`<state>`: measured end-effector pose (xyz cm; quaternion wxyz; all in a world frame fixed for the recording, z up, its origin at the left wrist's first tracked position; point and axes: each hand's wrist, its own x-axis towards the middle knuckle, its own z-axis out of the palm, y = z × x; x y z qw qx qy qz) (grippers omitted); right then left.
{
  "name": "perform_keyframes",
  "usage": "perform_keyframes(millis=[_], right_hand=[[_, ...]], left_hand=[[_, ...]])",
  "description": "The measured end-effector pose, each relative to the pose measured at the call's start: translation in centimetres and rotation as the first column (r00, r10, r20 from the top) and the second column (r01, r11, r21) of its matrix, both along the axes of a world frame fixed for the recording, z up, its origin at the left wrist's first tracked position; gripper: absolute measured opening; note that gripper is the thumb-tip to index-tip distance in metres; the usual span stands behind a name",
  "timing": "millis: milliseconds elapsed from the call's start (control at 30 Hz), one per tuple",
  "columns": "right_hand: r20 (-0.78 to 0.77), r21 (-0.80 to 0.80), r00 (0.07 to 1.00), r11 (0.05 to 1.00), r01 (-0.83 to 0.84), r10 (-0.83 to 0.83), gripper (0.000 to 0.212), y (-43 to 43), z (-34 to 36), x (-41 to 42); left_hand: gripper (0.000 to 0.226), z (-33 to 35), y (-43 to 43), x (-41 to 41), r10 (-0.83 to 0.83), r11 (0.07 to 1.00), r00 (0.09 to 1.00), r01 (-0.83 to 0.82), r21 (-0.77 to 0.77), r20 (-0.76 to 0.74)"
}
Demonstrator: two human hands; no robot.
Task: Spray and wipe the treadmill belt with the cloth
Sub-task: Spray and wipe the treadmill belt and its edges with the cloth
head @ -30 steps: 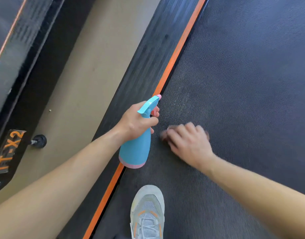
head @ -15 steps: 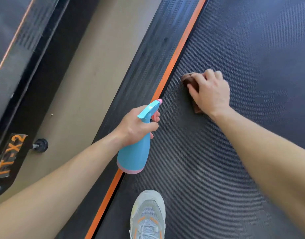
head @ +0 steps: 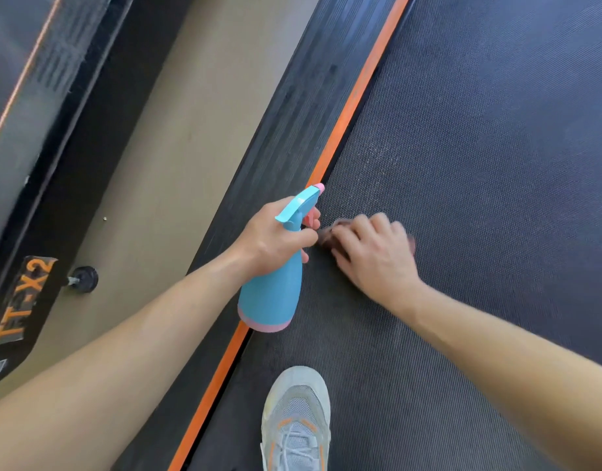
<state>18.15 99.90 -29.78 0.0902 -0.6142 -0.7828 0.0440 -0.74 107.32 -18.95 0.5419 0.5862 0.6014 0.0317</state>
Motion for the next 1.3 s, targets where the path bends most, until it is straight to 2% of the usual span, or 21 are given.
perform_keyframes(millis=[133, 233, 333, 433, 567, 633, 700, 800, 867, 933, 1000, 1100, 1167, 1233, 1300], right_hand=[[-0.017, 0.021, 0.976, 0.976, -0.215, 0.216, 0.029, -4.6, -0.6, -1.1], [0.023, -0.002, 0.953, 0.953, -0.301, 0.301, 0.032, -4.0, -0.4, -0.3], [0.051, -0.068, 0.982, 0.982, -0.177, 0.181, 0.036, -0.5, 0.4, 1.2], [0.049, -0.199, 0.999, 0.98, -0.008, 0.018, 0.043, 4.0, 2.3, 3.6], [-0.118, -0.502, 0.992, 0.859, -0.102, 0.049, 0.046, 6.1, 4.1, 4.8], [-0.184, -0.603, 0.983, 0.79, -0.108, -0.006, 0.044, 6.6, 4.5, 5.5], [-0.202, -0.575, 0.974, 0.817, -0.034, -0.102, 0.042, 7.2, 4.8, 6.5], [-0.058, -0.343, 0.975, 0.922, 0.182, -0.214, 0.051, 8.3, 5.5, 7.9], [-0.055, -0.304, 0.936, 0.899, 0.315, -0.347, 0.05, 9.2, 6.5, 8.1], [-0.025, -0.308, 0.914, 0.873, 0.378, -0.405, 0.044, 10.0, 7.0, 7.9], [-0.01, -0.283, 0.933, 0.896, 0.342, -0.359, 0.038, 9.9, 7.7, 7.5], [0.035, -0.263, 0.966, 0.93, 0.256, -0.256, 0.059, 8.0, 8.2, 6.7], [0.072, -0.303, 0.973, 0.925, 0.23, -0.219, 0.065, 6.7, 8.0, 6.5], [0.019, -0.314, 0.976, 0.926, 0.211, -0.216, 0.049, 6.7, 7.7, 7.3], [-0.109, -0.315, 0.962, 0.927, 0.204, -0.249, 0.033, 7.9, 7.8, 8.6]], left_hand=[[0.037, 0.1, 0.1, 0.5, -0.024, 0.999, 1.0, 0.024, 0.04, -0.013], [0.027, 0.0, 0.1, 0.3, -0.035, 0.998, 0.999, 0.036, 0.051, -0.032], [0.019, 0.0, -0.1, -0.1, -0.015, 0.999, 1.0, 0.016, 0.041, -0.021], [0.022, 0.0, -0.3, -0.2, -0.023, 0.999, 0.999, 0.024, 0.041, -0.028], [0.027, 0.0, -0.3, 0.2, -0.029, 0.998, 0.999, 0.03, 0.046, -0.028], [0.027, 0.1, -0.1, 0.4, -0.024, 0.998, 0.999, 0.025, 0.049, -0.026], [0.027, 0.4, 0.0, 0.6, -0.021, 0.999, 1.0, 0.022, 0.047, -0.019], [0.025, 0.5, 0.1, 0.7, -0.024, 0.999, 0.999, 0.025, 0.029, -0.024], [0.023, 0.4, 0.1, 0.7, -0.031, 0.999, 0.999, 0.032, 0.026, -0.033], [0.025, 0.3, 0.0, 0.6, -0.036, 0.999, 0.999, 0.037, 0.022, -0.036], [0.031, 0.2, 0.0, 0.7, -0.028, 0.999, 0.999, 0.029, 0.019, -0.03], [0.043, 0.2, 0.0, 1.0, -0.033, 0.999, 0.999, 0.033, 0.013, -0.023], [0.04, 0.3, 0.1, 1.1, -0.025, 1.0, 0.999, 0.025, 0.01, -0.022], [0.027, 0.4, 0.2, 1.1, -0.018, 1.0, 0.999, 0.019, 0.013, -0.032], [0.022, 0.4, 0.3, 1.1, -0.022, 1.0, 0.999, 0.023, 0.017, -0.039]])
